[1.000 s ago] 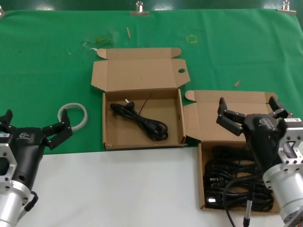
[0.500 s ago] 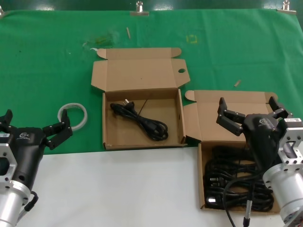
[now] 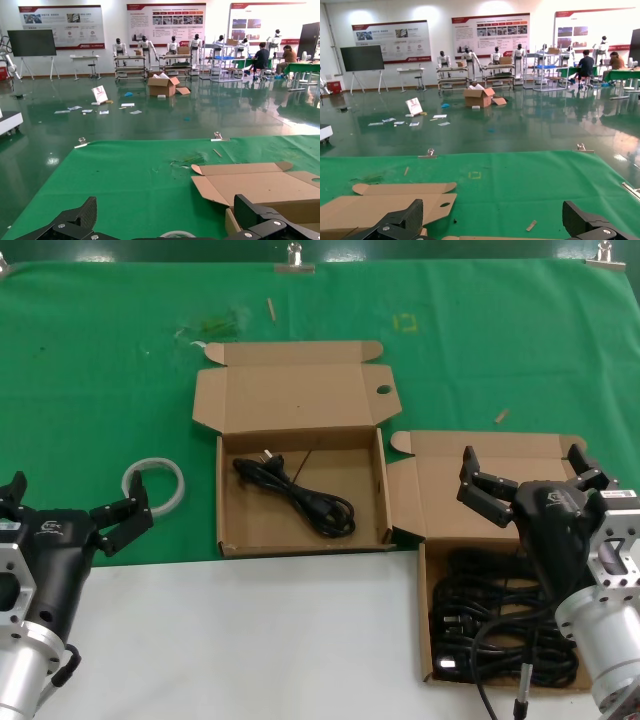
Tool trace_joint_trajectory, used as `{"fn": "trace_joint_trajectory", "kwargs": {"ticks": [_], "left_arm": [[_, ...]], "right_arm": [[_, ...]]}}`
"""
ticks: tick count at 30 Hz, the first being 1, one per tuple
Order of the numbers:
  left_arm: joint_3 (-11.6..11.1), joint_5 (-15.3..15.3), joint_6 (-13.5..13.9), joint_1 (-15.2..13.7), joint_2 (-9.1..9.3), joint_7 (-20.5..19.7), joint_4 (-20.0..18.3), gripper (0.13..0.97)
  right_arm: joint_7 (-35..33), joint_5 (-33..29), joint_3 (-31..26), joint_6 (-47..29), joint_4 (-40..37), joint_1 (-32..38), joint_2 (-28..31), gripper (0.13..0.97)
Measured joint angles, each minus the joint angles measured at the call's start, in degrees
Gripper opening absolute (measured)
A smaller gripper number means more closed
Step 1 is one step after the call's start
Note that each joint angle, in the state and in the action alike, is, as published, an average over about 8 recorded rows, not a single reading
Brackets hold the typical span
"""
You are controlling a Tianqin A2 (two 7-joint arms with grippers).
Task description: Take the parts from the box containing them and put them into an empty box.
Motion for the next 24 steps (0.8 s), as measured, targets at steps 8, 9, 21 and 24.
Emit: {"fn": "trace_joint_trajectory", "kwargs": {"ticks": [8,9,21,24], "left_arm": [[0.0,0.0,0.0,0.0,0.0,0.0,0.0,0.965],[0.0,0.0,0.0,0.0,0.0,0.0,0.0,0.965],[0.0,0.0,0.0,0.0,0.0,0.0,0.0,0.965],[0.0,0.0,0.0,0.0,0.0,0.0,0.0,0.965]], "right_arm": [[0.0,0.0,0.0,0.0,0.0,0.0,0.0,0.966],[0.0,0.0,0.0,0.0,0.0,0.0,0.0,0.966],[0.0,0.0,0.0,0.0,0.0,0.0,0.0,0.966],[0.0,0.0,0.0,0.0,0.0,0.0,0.0,0.966]]}}
